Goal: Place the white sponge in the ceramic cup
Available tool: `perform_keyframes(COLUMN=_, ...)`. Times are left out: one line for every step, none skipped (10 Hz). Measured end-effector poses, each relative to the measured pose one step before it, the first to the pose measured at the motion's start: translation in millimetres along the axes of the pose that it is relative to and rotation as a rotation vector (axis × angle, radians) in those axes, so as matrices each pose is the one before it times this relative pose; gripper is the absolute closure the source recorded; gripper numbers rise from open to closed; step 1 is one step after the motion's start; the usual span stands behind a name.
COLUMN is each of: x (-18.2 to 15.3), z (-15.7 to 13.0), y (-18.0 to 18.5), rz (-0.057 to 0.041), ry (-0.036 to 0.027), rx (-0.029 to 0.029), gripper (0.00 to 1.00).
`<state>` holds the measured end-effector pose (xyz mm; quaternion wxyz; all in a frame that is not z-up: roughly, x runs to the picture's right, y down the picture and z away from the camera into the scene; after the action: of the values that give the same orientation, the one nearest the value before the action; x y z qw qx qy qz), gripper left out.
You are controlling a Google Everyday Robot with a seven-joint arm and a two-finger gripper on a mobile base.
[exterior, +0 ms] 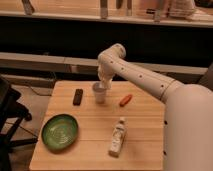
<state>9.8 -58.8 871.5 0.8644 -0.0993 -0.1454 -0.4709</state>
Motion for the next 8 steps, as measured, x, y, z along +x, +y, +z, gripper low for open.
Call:
perform_keyframes(x=0.46, z=0.47, y=-0.93, rz=-0.00141, ry=0.00037, rx=0.00273, gripper=0.76)
perform_keyframes(x=0.3, z=0.17, y=-0.51, rz=-0.00064, ry=0.00036, rx=0.00134, gripper=0.69)
perform_keyframes(x=0.35, z=0.55, y=-0.23, rz=-0.00077, ry=0.00044, rx=0.00101, gripper=0.64)
perform_keyframes(x=0.13, z=0.11, y=-0.58, rz=-0.00064, ry=-0.00008, rx=0.00171, gripper=0.62)
perform_keyframes(x=0.09, z=0.4, y=-0.17, rz=-0.00003, ry=-0.00002, rx=0.00104, gripper=0.58)
perform_keyframes(x=0.45, z=0.22, y=-0.7, rz=-0.00038, ry=0.0005, rx=0.00209, gripper=0.53)
perform_keyframes(x=0.19, z=0.35, y=-0.38, rz=-0.00053, ry=-0.0001, rx=0.00124, gripper=0.53)
perform_keyframes(x=0.47, z=0.14, y=-0.87, rz=-0.001, ry=0.00051, rx=0.00216, gripper=0.53)
